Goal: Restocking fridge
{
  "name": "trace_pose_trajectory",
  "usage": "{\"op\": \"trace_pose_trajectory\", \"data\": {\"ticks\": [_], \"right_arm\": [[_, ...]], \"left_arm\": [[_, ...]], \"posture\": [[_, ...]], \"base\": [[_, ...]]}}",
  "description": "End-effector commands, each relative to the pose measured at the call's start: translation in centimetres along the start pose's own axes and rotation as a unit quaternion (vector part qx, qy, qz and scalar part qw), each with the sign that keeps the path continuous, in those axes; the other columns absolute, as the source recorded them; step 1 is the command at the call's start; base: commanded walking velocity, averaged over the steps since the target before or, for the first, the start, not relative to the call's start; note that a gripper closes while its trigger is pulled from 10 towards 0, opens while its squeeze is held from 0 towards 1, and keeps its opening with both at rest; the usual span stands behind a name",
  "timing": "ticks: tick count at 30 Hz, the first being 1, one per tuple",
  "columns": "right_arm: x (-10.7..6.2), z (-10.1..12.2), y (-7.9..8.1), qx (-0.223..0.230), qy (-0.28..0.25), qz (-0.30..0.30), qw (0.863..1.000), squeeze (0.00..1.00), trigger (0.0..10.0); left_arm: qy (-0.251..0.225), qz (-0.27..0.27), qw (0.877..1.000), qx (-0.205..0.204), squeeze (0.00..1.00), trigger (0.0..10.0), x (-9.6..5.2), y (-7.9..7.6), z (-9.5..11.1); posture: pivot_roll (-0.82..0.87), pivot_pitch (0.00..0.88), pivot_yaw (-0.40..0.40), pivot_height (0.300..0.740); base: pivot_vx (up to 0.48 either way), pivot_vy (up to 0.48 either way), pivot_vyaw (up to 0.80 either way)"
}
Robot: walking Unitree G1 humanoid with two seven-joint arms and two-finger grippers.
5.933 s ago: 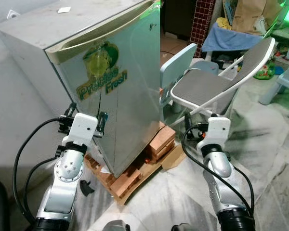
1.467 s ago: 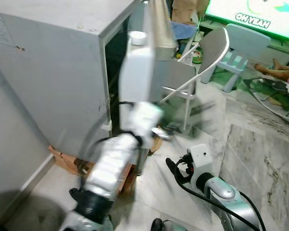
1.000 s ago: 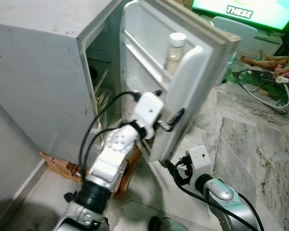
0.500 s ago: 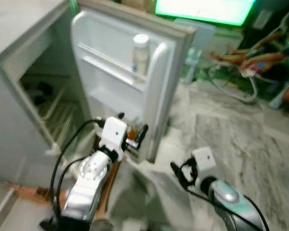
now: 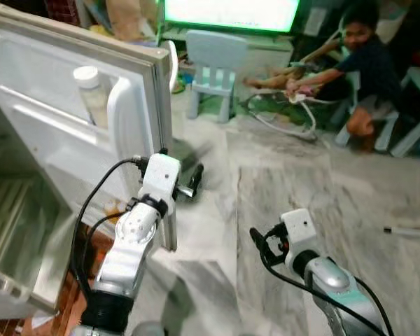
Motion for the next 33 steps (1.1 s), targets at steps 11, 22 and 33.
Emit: {"op": "trace_pose_trajectory", "data": {"ticks": [11,22,33], "right_arm": [[0.2,0.3,0.5,0.003,-0.008,0.002,1.000,0.00,10.0],[0.1,0.4,0.2,0.002,-0.013,-0.011,1.000,0.00,10.0],[0.1,0.6,0.1,-0.007,-0.014,-0.016,1.000,0.00,10.0]], "left_arm": [[0.007,0.039,0.999,0.016,0.00,10.0,3.4,0.6,0.0],[-0.026,-0.047,0.998,0.017,0.00,10.0,3.5,-3.3,0.8],[-0.009,-0.022,1.000,0.012,0.00,10.0,-2.2,-1.5,-1.2]], "posture": [[0.08,0.039,-0.071,0.740],[0.08,0.042,-0.068,0.740],[0.10,0.055,-0.063,0.740]], "base": [[0.457,0.000,0.00],[0.444,0.000,0.00],[0.468,0.000,-0.78]]}}
Point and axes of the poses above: a point about 5 cm out from each wrist's last joint towards the gripper, its own x axis pointing out of the wrist towards the gripper, its own z axis along the axis of the wrist's last joint, y = z × x, the point moved 5 cm from there along x, pointing out of the wrist towards the gripper, and after that the axes turned 14 degrees about -x, right-handed, at the moved point
